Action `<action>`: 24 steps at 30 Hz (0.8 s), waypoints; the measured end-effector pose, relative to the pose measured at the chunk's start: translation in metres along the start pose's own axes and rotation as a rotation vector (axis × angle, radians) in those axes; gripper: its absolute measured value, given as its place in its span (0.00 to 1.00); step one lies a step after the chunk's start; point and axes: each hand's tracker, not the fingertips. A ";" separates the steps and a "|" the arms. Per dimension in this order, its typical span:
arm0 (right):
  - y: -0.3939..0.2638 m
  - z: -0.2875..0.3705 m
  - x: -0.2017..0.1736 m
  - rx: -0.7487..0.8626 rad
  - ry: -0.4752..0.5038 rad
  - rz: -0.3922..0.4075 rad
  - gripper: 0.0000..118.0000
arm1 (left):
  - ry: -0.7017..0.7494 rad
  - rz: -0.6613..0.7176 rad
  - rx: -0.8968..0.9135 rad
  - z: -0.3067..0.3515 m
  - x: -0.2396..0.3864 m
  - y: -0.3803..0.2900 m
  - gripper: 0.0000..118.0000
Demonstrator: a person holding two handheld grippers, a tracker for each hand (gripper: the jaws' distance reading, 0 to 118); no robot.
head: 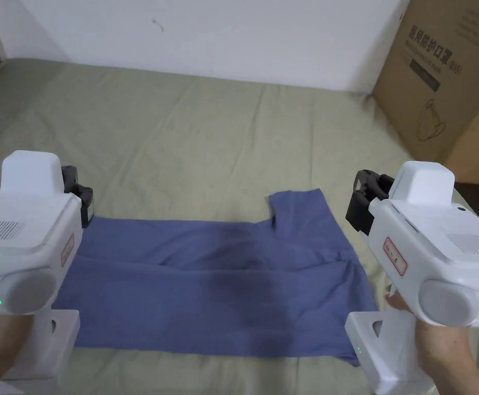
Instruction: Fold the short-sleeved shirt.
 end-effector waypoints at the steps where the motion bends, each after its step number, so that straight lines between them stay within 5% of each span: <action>1: -0.002 -0.003 -0.001 0.001 -0.004 -0.013 0.00 | -0.006 0.002 -0.015 -0.004 -0.002 0.001 0.00; 8: -0.007 -0.026 0.001 -0.053 0.014 -0.020 0.00 | -0.006 0.012 -0.185 -0.059 -0.036 0.022 0.00; 10: -0.009 -0.032 -0.003 -0.066 0.017 -0.015 0.00 | 0.028 0.005 -0.235 -0.088 -0.048 0.026 0.11; 11: -0.010 -0.036 -0.003 -0.075 0.014 -0.010 0.00 | 0.033 0.009 -0.285 -0.105 -0.055 0.027 0.22; 13: -0.012 -0.045 -0.003 -0.092 0.018 -0.011 0.00 | 0.020 0.062 -0.408 -0.142 -0.073 0.024 0.70; 15: -0.014 -0.051 -0.009 -0.115 0.016 -0.018 0.00 | 0.030 0.128 -0.610 -0.187 -0.085 0.016 1.00; 24: -0.033 -0.088 -0.019 -0.223 0.003 0.046 0.00 | 0.057 0.089 -0.904 -0.291 -0.080 -0.061 0.97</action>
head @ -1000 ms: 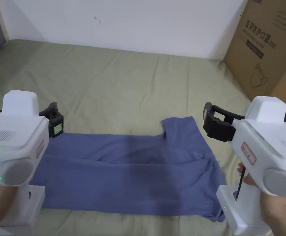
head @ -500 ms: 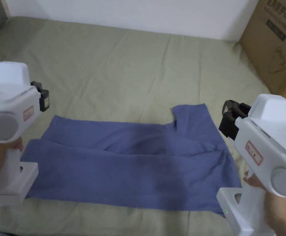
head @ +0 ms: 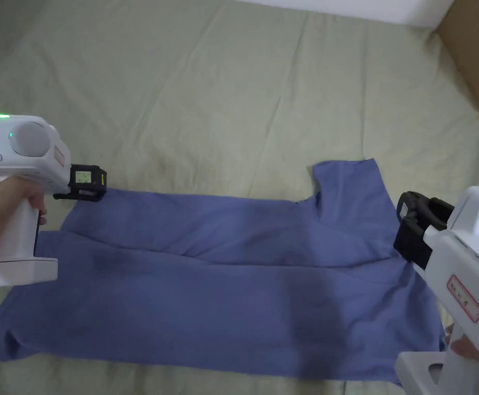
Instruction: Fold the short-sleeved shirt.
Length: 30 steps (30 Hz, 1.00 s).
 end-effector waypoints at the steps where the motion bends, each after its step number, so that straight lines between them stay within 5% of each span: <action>1: -0.002 -0.003 0.000 -0.010 -0.005 0.004 0.00 | -0.006 -0.004 -0.015 -0.008 0.002 0.002 0.89; 3: -0.005 -0.007 0.002 -0.024 -0.012 0.007 0.00 | -0.002 0.014 -0.014 -0.020 0.004 0.007 0.54; 7: -0.015 -0.012 0.003 -0.084 -0.021 0.072 0.00 | -0.065 0.022 -0.003 -0.033 0.007 0.001 0.29; 9: -0.019 -0.011 0.004 -0.093 -0.026 0.088 0.00 | -0.072 -0.058 0.052 -0.021 0.012 -0.007 0.00; 18: 0.007 -0.037 0.043 -0.183 -0.003 -0.014 0.00 | -0.106 -0.032 0.258 0.036 0.007 -0.031 0.00; 19: 0.014 -0.050 0.050 -0.218 -0.004 -0.022 0.06 | -0.110 -0.029 0.270 0.041 0.006 -0.033 0.00; 20: 0.020 -0.061 0.056 -0.245 -0.002 -0.023 0.25 | -0.113 -0.023 0.281 0.047 0.006 -0.033 0.00; 21: 0.025 -0.075 0.061 -0.266 -0.003 -0.012 0.66 | -0.114 -0.021 0.288 0.052 0.006 -0.034 0.00; 22: 0.028 -0.092 0.067 -0.325 0.016 0.019 0.93 | -0.118 -0.012 0.299 0.056 0.006 -0.035 0.00; 23: 0.030 -0.108 0.070 -0.369 0.022 0.027 0.98 | -0.121 -0.009 0.300 0.059 0.005 -0.035 0.00; 27: 0.036 -0.171 0.085 -0.494 -0.062 0.061 0.95 | -0.151 0.014 0.317 0.070 0.005 -0.035 0.00; 30: 0.020 -0.219 0.102 -0.606 -0.123 0.010 0.95 | -0.169 0.030 0.326 0.078 0.002 -0.034 0.00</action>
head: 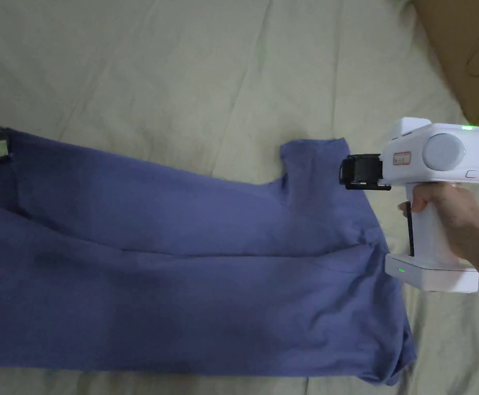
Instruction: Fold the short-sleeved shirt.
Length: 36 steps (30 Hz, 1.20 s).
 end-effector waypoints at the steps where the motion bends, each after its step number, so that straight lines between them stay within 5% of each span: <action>1: 0.002 -0.014 0.003 -0.025 -0.007 -0.031 0.95 | -0.004 0.001 0.002 0.002 0.000 0.000 0.00; 2: 0.003 -0.027 0.007 -0.058 -0.016 -0.061 0.95 | -0.006 -0.001 0.001 -0.005 -0.001 0.000 0.00; 3: 0.003 -0.041 0.012 -0.111 -0.065 -0.176 0.93 | -0.007 -0.001 -0.002 -0.004 -0.001 0.000 0.00; 7: -0.005 -0.070 0.019 -0.170 -0.064 -0.239 0.84 | -0.020 0.019 -0.016 0.002 0.003 -0.001 0.00; 10: -0.010 -0.057 0.012 -0.133 0.059 -0.321 0.36 | -0.023 0.026 -0.031 -0.006 -0.001 -0.002 0.00; 12: -0.007 -0.057 0.015 -0.117 0.058 -0.285 0.01 | -0.014 0.033 -0.043 -0.010 0.000 -0.003 0.00; 15: -0.001 -0.042 0.017 -0.069 0.041 -0.204 0.01 | -0.006 0.046 -0.054 -0.011 -0.002 -0.003 0.00; 19: 0.002 0.004 0.033 0.033 0.113 -0.243 0.01 | -0.029 0.089 -0.038 0.011 -0.005 0.000 0.00; 22: -0.006 0.051 0.040 0.112 0.147 -0.184 0.01 | -0.040 0.088 -0.023 0.027 -0.016 -0.002 0.00; 28: -0.066 0.150 0.045 0.228 0.200 -0.099 0.01 | -0.062 0.071 0.012 0.076 -0.032 -0.022 0.00; 36: -0.191 0.167 0.058 0.210 0.229 -0.202 0.01 | -0.037 0.146 -0.050 0.102 -0.058 -0.111 0.00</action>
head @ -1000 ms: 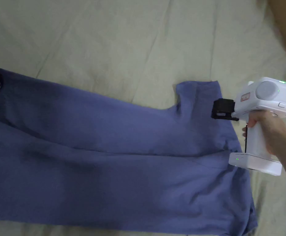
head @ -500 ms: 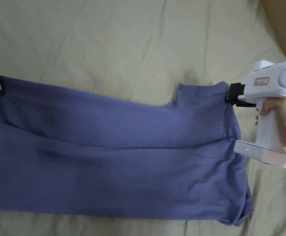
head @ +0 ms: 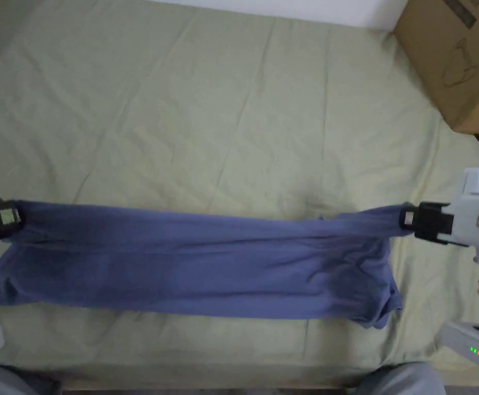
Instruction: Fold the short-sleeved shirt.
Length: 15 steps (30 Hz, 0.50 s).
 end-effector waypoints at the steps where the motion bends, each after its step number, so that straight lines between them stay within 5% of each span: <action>1: -0.017 -0.002 0.003 -0.021 -0.004 -0.024 0.01 | 0.011 0.027 -0.027 -0.003 -0.005 -0.012 0.00; 4: -0.068 -0.014 0.013 -0.100 -0.012 -0.138 0.01 | 0.059 0.118 -0.106 -0.014 -0.019 -0.049 0.02; 6: -0.090 -0.019 0.017 -0.129 -0.034 -0.172 0.04 | 0.111 0.169 -0.150 -0.017 -0.021 -0.069 0.24; 7: -0.097 -0.018 0.020 -0.150 -0.052 -0.162 0.14 | 0.153 0.177 -0.163 -0.018 -0.024 -0.073 0.40; 9: -0.098 -0.012 0.024 -0.140 -0.116 -0.143 0.64 | 0.232 0.193 -0.121 -0.014 -0.033 -0.070 0.80; 10: -0.093 -0.005 0.026 -0.119 -0.138 -0.133 0.78 | 0.253 0.205 -0.080 -0.009 -0.038 -0.062 0.88; 15: -0.042 0.049 0.006 0.190 -0.195 -0.042 0.82 | 0.217 0.138 0.290 0.049 -0.013 -0.024 0.93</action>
